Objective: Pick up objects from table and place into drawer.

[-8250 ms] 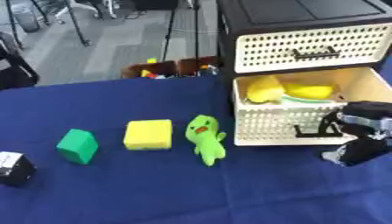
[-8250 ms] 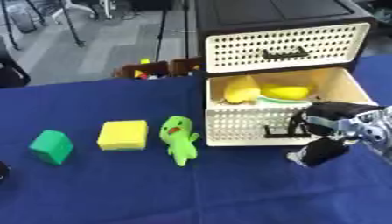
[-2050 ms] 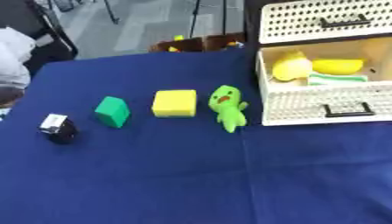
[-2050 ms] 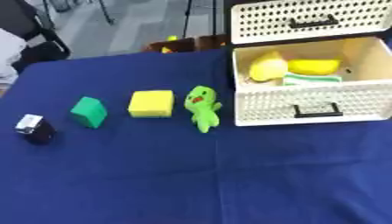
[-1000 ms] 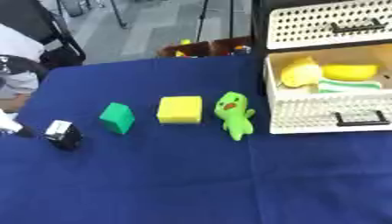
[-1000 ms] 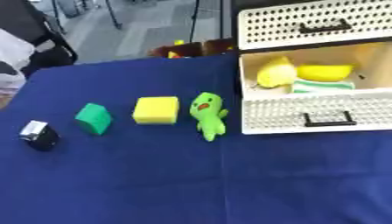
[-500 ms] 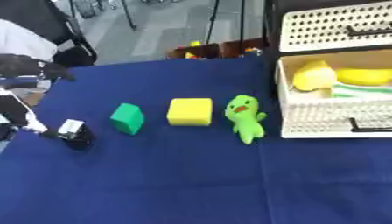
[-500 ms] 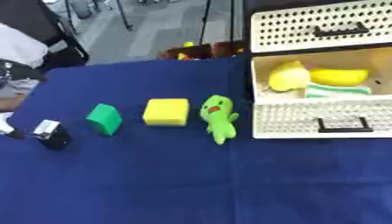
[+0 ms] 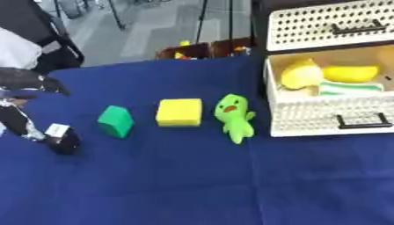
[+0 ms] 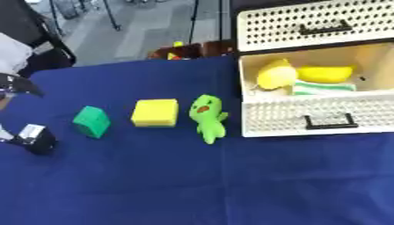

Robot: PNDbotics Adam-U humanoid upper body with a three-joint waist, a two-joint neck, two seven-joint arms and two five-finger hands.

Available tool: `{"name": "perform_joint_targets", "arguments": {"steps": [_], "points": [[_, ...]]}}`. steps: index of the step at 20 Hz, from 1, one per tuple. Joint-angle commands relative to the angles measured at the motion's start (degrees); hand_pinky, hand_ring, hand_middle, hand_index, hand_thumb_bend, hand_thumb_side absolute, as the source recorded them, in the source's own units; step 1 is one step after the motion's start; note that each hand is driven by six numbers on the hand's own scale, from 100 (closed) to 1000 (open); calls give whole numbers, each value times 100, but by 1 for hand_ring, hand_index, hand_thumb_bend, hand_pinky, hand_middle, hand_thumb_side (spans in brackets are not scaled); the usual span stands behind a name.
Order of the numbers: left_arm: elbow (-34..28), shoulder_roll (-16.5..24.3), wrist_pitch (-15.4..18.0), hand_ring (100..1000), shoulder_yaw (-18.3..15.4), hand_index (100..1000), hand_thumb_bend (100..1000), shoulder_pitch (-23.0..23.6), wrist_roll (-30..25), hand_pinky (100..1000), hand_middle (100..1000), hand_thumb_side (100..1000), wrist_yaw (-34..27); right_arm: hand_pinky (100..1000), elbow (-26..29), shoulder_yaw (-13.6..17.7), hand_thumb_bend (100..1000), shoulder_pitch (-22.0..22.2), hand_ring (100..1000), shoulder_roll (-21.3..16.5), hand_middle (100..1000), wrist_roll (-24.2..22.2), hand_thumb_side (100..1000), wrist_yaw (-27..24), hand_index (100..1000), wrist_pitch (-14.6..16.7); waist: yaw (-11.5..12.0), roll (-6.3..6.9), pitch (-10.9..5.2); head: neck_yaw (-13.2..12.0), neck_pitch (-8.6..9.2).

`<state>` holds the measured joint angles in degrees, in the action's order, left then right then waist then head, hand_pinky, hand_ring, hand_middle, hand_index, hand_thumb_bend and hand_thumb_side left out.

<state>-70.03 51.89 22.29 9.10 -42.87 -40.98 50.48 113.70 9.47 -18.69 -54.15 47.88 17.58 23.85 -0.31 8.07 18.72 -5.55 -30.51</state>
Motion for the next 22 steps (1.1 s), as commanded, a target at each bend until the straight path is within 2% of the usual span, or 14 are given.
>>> {"name": "perform_joint_targets", "arguments": {"steps": [1,14,22], "points": [[120,143,146,926,-8,955,660,-99,-266,880,898,502,68,603,89,22,100,-92,727,-104,668,409,1000,-76,813,387,1,-21,-92,-6,89],[1073,-175,41,916,-112,953,630,-272,-167,867,892,496,565,598,89,62,100,-131,722,-13,655,409,1000,-107,807,395,-127,-7,-16,-91,214],[1454,-295,17,916,-169,949,601,-316,-41,867,890,489,1131,594,89,62,100,-145,717,33,643,409,1000,-146,804,428,-194,17,43,-153,267]]}}
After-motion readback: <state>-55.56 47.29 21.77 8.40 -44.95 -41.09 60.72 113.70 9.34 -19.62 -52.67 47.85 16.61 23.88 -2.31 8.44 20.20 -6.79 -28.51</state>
